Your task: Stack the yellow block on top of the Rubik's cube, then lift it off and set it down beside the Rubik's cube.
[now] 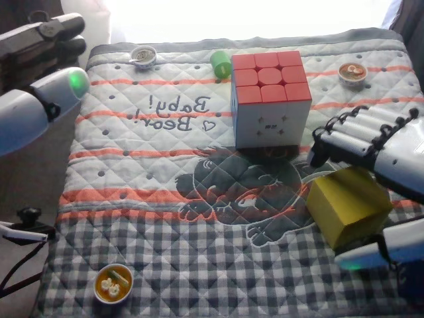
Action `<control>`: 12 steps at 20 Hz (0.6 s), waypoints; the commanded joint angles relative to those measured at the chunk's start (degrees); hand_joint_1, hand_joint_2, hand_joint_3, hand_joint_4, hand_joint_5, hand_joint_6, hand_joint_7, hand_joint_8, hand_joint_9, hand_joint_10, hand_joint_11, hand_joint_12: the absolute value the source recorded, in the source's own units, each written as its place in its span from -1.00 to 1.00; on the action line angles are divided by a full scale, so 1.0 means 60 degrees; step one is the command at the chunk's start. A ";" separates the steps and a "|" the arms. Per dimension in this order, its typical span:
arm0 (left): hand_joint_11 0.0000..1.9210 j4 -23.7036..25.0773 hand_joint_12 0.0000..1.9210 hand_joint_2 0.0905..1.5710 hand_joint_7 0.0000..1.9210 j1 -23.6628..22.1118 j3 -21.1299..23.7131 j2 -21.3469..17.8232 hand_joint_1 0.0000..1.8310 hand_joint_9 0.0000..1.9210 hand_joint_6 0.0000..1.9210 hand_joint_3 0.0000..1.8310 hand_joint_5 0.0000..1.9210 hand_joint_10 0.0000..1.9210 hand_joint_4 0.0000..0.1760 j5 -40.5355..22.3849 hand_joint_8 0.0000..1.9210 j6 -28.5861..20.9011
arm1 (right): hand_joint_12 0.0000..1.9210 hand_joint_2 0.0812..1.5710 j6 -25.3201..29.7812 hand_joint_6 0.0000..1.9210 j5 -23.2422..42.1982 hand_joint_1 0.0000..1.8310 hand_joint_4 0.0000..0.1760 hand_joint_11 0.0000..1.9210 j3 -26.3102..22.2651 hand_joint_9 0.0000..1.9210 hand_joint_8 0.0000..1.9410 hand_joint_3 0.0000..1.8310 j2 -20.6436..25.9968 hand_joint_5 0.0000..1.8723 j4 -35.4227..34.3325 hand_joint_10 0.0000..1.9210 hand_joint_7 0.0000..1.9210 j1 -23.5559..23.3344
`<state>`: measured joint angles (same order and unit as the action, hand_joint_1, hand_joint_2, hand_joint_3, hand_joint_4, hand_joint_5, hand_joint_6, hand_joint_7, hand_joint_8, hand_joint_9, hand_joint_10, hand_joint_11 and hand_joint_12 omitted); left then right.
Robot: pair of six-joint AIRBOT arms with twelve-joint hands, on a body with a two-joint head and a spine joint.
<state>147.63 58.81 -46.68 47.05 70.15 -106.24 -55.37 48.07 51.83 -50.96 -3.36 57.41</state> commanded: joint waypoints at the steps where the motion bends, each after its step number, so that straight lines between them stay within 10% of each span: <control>1: -1.00 0.0357 0.46 0.63 -0.41 -0.0091 -0.0043 0.0000 -0.13 -0.52 -1.00 -0.99 -0.49 -0.70 -0.69 0.1291 -0.99 -0.0114 | 0.86 -0.01 0.0018 0.35 0.1645 -0.30 -1.00 -1.00 -0.0058 -1.00 0.51 -1.00 0.0111 -1.00 -0.0070 0.67 -1.00 -0.0076; 2: -0.96 0.0371 0.46 0.66 -0.42 -0.0091 -0.0047 0.0000 -0.19 -0.52 -1.00 -1.00 -0.51 -0.73 -0.43 0.1315 -1.00 -0.0114 | 0.80 0.08 0.0018 0.33 0.2033 -0.37 -1.00 -1.00 -0.0141 -1.00 0.48 -1.00 0.0289 -1.00 -0.0155 0.62 -1.00 -0.0069; 4: -0.94 0.0390 0.41 0.66 -0.39 -0.0087 -0.0045 -0.0004 -0.24 -0.48 -0.99 -1.00 -0.50 -0.76 -0.57 0.1379 -0.99 -0.0114 | 0.99 0.42 0.0017 0.39 0.2875 -0.88 -1.00 -0.99 -0.0258 -1.00 0.74 -1.00 0.0578 -1.00 -0.0323 0.93 -1.00 -0.0036; 6: -1.00 0.0389 0.35 0.68 -0.40 -0.0087 -0.0045 0.0001 -0.20 -0.51 -0.99 -1.00 -0.49 -0.77 -1.00 0.1388 -1.00 -0.0114 | 1.00 0.53 0.0015 0.50 0.3733 -1.00 -1.00 -0.72 -0.0398 -0.77 0.87 -0.98 0.0905 -0.92 -0.0444 1.00 -0.83 -0.0021; 7: -1.00 0.0388 0.35 0.69 -0.41 -0.0087 -0.0044 0.0001 -0.17 -0.51 -0.99 -1.00 -0.49 -0.77 -1.00 0.1388 -1.00 -0.0115 | 1.00 0.47 0.0011 0.36 0.4173 -1.00 -1.00 -0.95 -0.0455 -0.95 0.37 -1.00 0.1081 -0.98 -0.0488 0.78 -0.97 -0.0020; 8: -1.00 0.0398 0.32 0.70 -0.43 -0.0087 -0.0042 -0.0002 -0.16 -0.52 -1.00 -0.99 -0.50 -0.78 -1.00 0.1388 -1.00 -0.0115 | 1.00 0.21 -0.0031 0.86 0.4516 -1.00 -1.00 -0.86 -0.0490 -0.99 0.85 -0.17 0.1226 -1.00 -0.0585 0.96 -0.99 -0.0020; 9: -1.00 0.0423 0.43 0.71 -0.42 -0.0087 -0.0042 -0.0009 -0.11 -0.49 -0.99 -1.00 -0.48 -0.76 -1.00 0.1391 -0.99 -0.0115 | 1.00 0.11 -0.0117 0.97 0.4870 -1.00 -1.00 -0.46 -0.0514 -0.68 0.97 0.19 0.1424 -1.00 -0.0781 0.99 -0.80 -0.0013; 10: -1.00 0.0453 0.45 0.70 -0.39 -0.0089 -0.0037 -0.0026 -0.07 -0.53 -0.97 -1.00 -0.44 -0.65 -1.00 0.1401 -0.98 -0.0115 | 1.00 -0.16 -0.0140 0.99 0.5164 -1.00 -1.00 -0.37 -0.0513 -0.47 0.99 0.36 0.1580 -0.80 -0.0969 1.00 -0.58 0.0018; 12: -1.00 0.0545 0.60 0.58 -0.37 -0.0108 0.0002 -0.0089 -0.11 -0.63 -0.95 -1.00 -0.39 -0.37 -0.71 0.1474 -0.97 -0.0115 | 1.00 -0.45 -0.0154 0.69 0.5703 -1.00 -1.00 -0.89 -0.0529 -0.94 0.51 0.58 0.1858 -0.99 -0.1256 0.95 -0.98 0.0158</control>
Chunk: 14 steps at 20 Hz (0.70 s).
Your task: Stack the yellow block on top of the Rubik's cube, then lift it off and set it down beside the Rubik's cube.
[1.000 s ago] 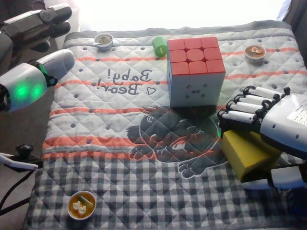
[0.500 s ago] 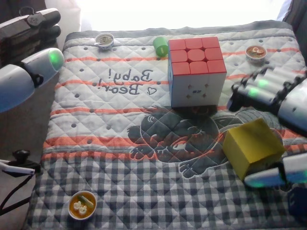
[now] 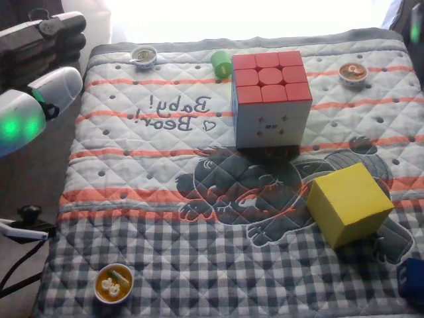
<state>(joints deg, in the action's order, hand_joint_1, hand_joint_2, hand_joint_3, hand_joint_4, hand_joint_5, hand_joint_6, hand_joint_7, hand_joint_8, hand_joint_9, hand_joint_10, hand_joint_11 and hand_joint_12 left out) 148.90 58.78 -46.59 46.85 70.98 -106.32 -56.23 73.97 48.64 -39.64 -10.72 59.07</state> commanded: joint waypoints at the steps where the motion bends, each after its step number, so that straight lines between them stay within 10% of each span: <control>1: -0.97 0.0376 0.64 0.48 -0.35 -0.0100 0.0027 -0.0122 -0.15 -0.65 -0.94 -1.00 -0.38 -0.23 -0.71 0.1424 -0.96 -0.0100 | 1.00 -0.48 -0.0056 0.55 0.1687 -1.00 -1.00 -0.98 -0.0036 -0.99 0.28 0.59 0.0107 -1.00 -0.0163 0.70 -1.00 -0.0056; 3: -0.95 0.0416 0.64 0.39 -0.36 -0.0020 0.0176 -0.0277 -0.21 -0.70 -0.95 -1.00 -0.40 -0.14 -0.45 0.1721 -0.96 -0.0100 | 1.00 -0.33 -0.0262 0.82 0.2159 -1.00 -1.00 -1.00 -0.0161 -1.00 0.58 0.58 0.0351 -1.00 -0.0292 0.79 -1.00 -0.0028; 5: -1.00 0.0410 0.53 0.54 -0.35 0.0070 0.0253 -0.0341 -0.15 -0.71 -0.94 -0.99 -0.36 -0.29 -1.00 0.1938 -0.95 -0.0100 | 1.00 -0.39 -0.0319 0.92 0.2413 -1.00 -1.00 -1.00 -0.0196 -1.00 0.45 0.63 0.0477 -1.00 -0.0331 0.76 -1.00 -0.0028; 7: -1.00 0.0410 0.45 0.48 -0.33 0.0079 0.0260 -0.0362 -0.15 -0.62 -0.94 -1.00 -0.30 -0.47 -1.00 0.1967 -0.96 -0.0100 | 1.00 -0.54 -0.0350 1.00 0.2723 -0.74 -0.27 -1.00 -0.0258 -1.00 0.61 0.75 0.0581 -1.00 -0.0365 0.80 -1.00 0.0012; 9: -1.00 0.0408 0.42 0.48 -0.32 0.0079 0.0268 -0.0393 -0.16 -0.61 -0.94 -1.00 -0.29 -0.51 -0.93 0.2026 -0.96 -0.0100 | 1.00 -0.59 -0.0458 0.91 0.2986 -0.73 -0.93 -1.00 -0.0336 -1.00 0.23 0.73 0.0641 -1.00 -0.0368 0.35 -1.00 0.0029; 10: -1.00 0.0406 0.43 0.48 -0.32 0.0079 0.0268 -0.0395 -0.17 -0.61 -0.95 -1.00 -0.31 -0.52 -1.00 0.2062 -0.96 -0.0100 | 1.00 -0.67 -0.0466 0.95 0.3094 -0.64 -0.95 -1.00 -0.0337 -1.00 0.30 0.71 0.0643 -1.00 -0.0367 0.36 -1.00 0.0029; 12: -1.00 0.0457 0.64 0.61 -0.34 0.0083 0.0280 -0.0437 -0.14 -0.68 -0.97 -1.00 -0.33 -0.28 -0.78 0.2155 -0.97 -0.0100 | 1.00 -0.49 -0.0530 1.00 0.3397 -0.98 0.03 -1.00 -0.0364 -1.00 0.55 0.71 0.0650 -1.00 -0.0367 0.66 -1.00 0.0029; 14: -0.99 0.0545 0.74 0.63 -0.34 0.0091 0.0327 -0.0516 -0.10 -0.74 -0.97 -1.00 -0.33 -0.10 -0.93 0.2368 -0.96 -0.0100 | 1.00 -0.47 -0.0791 1.00 0.3783 -1.00 -0.10 -1.00 -0.0507 -1.00 0.63 0.73 0.0743 -1.00 -0.0366 0.77 -1.00 0.0074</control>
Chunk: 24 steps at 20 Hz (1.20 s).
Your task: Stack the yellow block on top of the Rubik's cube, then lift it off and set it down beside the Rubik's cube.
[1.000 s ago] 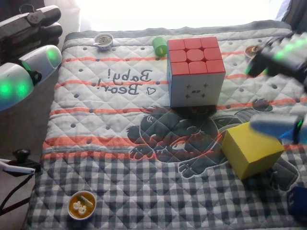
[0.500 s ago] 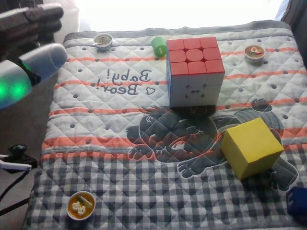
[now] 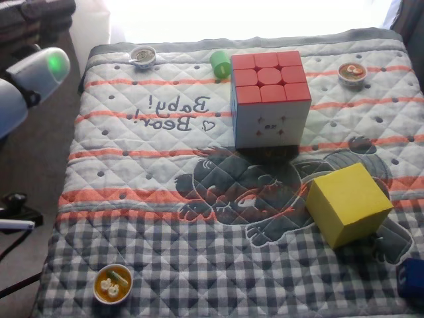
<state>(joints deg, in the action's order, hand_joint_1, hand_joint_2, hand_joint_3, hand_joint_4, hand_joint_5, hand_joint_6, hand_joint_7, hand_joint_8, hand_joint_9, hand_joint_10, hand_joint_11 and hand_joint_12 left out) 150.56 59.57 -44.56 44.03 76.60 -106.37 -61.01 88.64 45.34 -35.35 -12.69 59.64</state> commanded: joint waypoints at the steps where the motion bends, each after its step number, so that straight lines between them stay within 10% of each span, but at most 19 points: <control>1: -1.00 0.0327 0.67 0.61 -0.35 -0.0040 0.0012 -0.0067 -0.15 -0.76 -0.95 -1.00 -0.31 -0.13 -1.00 0.1544 -0.97 -0.0092 | 1.00 -0.47 -0.0160 1.00 0.1501 -1.00 -0.10 -1.00 -0.0056 -1.00 0.63 0.74 0.0110 -1.00 -0.0037 0.77 -1.00 0.0004; 4: -0.89 0.0479 0.67 0.56 -0.32 -0.0052 0.0063 -0.0157 -0.03 -0.65 -0.92 -1.00 -0.28 -0.22 -0.95 0.1830 -0.96 -0.0091 | 1.00 -0.47 -0.0317 1.00 0.2047 -1.00 -0.11 -1.00 -0.0171 -1.00 0.63 0.74 0.0195 -1.00 -0.0042 0.78 -1.00 0.0126; 5: -0.82 0.0509 0.63 0.64 -0.30 -0.0034 0.0095 -0.0227 -0.04 -0.61 0.30 -0.99 -0.36 -0.13 -0.33 0.2080 -0.94 -0.0090 | 1.00 -0.47 -0.0371 1.00 0.2048 -1.00 -0.11 -1.00 -0.0227 -1.00 0.63 0.74 0.0239 -1.00 -0.0063 0.78 -1.00 0.0121; 6: -0.78 0.0570 0.50 0.71 -0.29 -0.0022 0.0130 -0.0287 -0.11 -0.57 0.64 -0.99 -0.44 -0.13 -0.10 0.2359 -0.93 -0.0089 | 1.00 -0.47 -0.0484 1.00 0.2048 -1.00 -0.11 -1.00 -0.0250 -1.00 0.63 0.74 0.0272 -1.00 -0.0063 0.78 -1.00 0.0101; 8: -0.91 0.0817 0.44 0.77 -0.47 -0.0079 0.0188 -0.0420 -0.42 -0.67 -0.61 -1.00 -0.82 -0.35 -0.93 0.2904 -0.99 -0.0073 | 1.00 -0.47 -0.0527 1.00 0.2049 -1.00 -0.11 -1.00 -0.0291 -1.00 0.63 0.74 0.0393 -1.00 -0.0065 0.78 -1.00 0.0093; 10: -0.93 0.0967 0.43 0.79 -0.49 -0.0132 0.0198 -0.0436 -0.47 -0.65 -0.91 -1.00 -0.75 -0.44 -1.00 0.3283 -1.00 -0.0029 | 1.00 -0.47 -0.0682 1.00 0.2049 -1.00 -0.11 -1.00 -0.0292 -1.00 0.64 0.74 0.0393 -1.00 -0.0086 0.78 -1.00 0.0057; 24: -0.93 0.1521 0.43 0.79 -0.49 -0.0520 0.0273 -0.0407 -0.47 -0.64 -0.98 -1.00 -0.72 -0.47 -1.00 0.3932 -1.00 0.0394 | 1.00 -0.48 -0.1027 1.00 0.2050 -1.00 -0.11 -1.00 -0.0470 -1.00 0.64 0.74 0.0429 -1.00 -0.0198 0.78 -1.00 -0.0296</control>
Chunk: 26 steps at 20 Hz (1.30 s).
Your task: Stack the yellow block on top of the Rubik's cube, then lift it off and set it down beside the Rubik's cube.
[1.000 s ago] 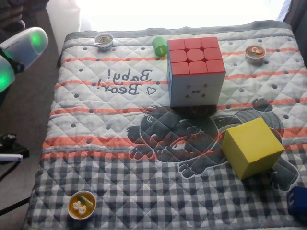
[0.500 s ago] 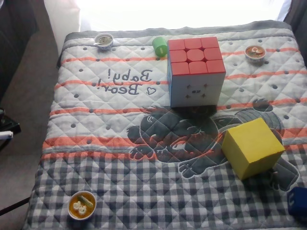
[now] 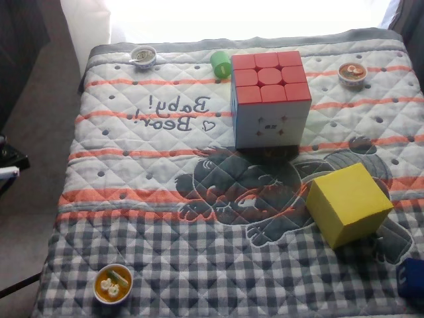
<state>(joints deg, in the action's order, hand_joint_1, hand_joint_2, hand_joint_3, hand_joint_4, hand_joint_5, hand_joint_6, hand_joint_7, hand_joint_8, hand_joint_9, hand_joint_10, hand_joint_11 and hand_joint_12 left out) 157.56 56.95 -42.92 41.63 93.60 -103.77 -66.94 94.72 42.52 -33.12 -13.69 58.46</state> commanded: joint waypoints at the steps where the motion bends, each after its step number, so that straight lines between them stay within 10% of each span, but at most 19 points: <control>1: -0.93 0.0400 0.43 0.79 -0.49 -0.0101 -0.0004 -0.0009 -0.47 -0.64 -0.98 -1.00 -0.72 -0.47 -1.00 0.1164 -1.00 -0.0034 | 1.00 -0.48 -0.0039 1.00 0.1037 -1.00 -0.11 -1.00 -0.0002 -1.00 0.64 0.74 0.0057 -1.00 -0.0031 0.78 -1.00 -0.0102; 26: -0.93 0.0775 0.43 0.79 -0.49 -0.0505 0.0282 -0.0185 -0.47 -0.64 -0.99 -1.00 -0.72 -0.48 -1.00 0.1274 -1.00 0.0731 | 1.00 -0.48 -0.0037 1.00 0.1036 -1.00 -0.11 -1.00 0.0059 -1.00 0.64 0.74 -0.0306 -1.00 -0.0029 0.78 -1.00 0.0384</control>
<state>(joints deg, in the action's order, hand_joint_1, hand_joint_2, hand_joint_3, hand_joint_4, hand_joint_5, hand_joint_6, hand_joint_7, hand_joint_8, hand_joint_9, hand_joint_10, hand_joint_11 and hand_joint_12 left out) 160.20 54.57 -41.28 40.73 94.96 -99.18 -66.96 94.37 42.61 -35.07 -13.78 61.06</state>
